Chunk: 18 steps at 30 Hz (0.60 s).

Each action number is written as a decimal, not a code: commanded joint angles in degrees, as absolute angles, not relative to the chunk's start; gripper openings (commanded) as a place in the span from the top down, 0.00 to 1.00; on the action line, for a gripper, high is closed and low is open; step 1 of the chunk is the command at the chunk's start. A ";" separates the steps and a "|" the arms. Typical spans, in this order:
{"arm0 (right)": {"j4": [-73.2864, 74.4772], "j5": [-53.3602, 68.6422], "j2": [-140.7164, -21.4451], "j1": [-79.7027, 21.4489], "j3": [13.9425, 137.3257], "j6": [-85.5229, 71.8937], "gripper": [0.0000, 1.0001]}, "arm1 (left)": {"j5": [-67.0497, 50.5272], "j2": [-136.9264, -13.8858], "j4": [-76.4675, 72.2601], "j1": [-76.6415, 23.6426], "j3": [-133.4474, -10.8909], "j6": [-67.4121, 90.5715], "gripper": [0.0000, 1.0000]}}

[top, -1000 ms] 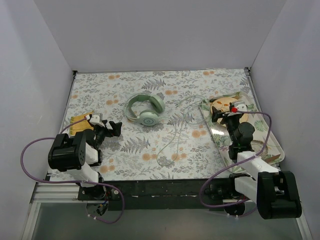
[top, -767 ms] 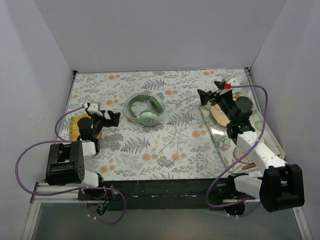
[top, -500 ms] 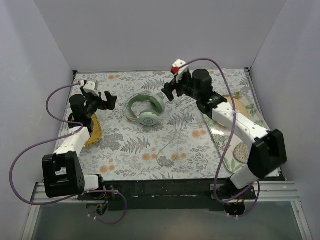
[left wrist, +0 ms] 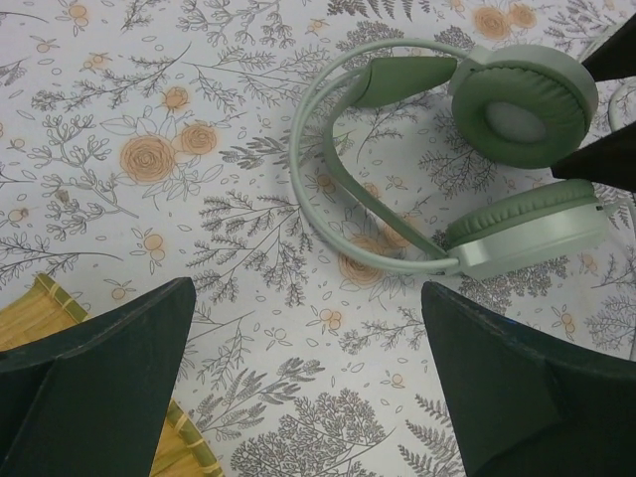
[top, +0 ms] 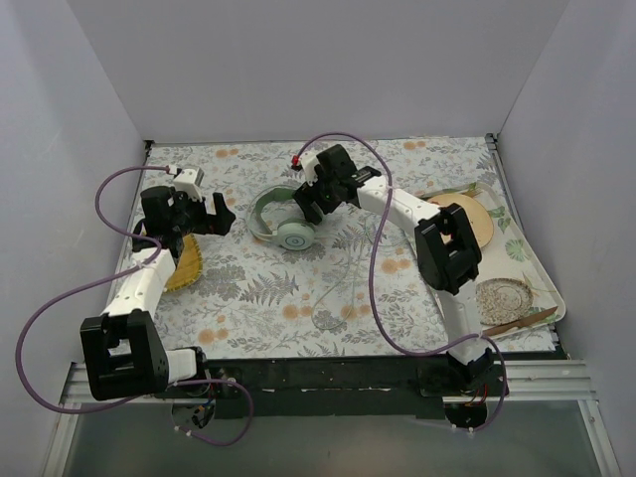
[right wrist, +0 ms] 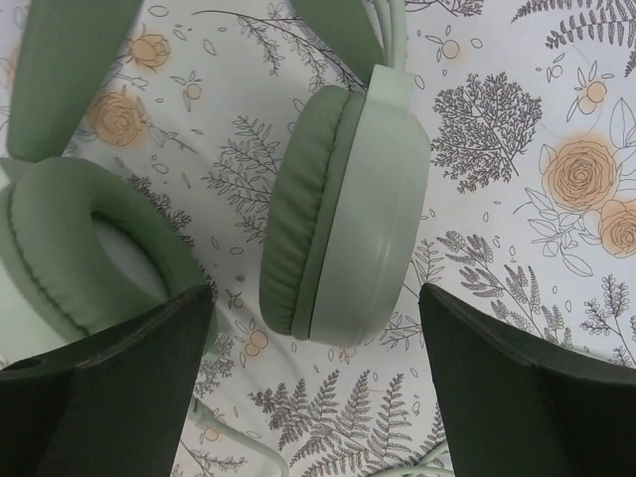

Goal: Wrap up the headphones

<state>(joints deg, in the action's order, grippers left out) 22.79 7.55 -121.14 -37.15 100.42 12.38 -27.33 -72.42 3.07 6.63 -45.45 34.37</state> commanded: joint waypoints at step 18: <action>19.08 6.78 -118.93 -39.28 100.39 14.41 0.99 | -22.50 -68.29 14.84 5.80 -47.55 29.09 0.06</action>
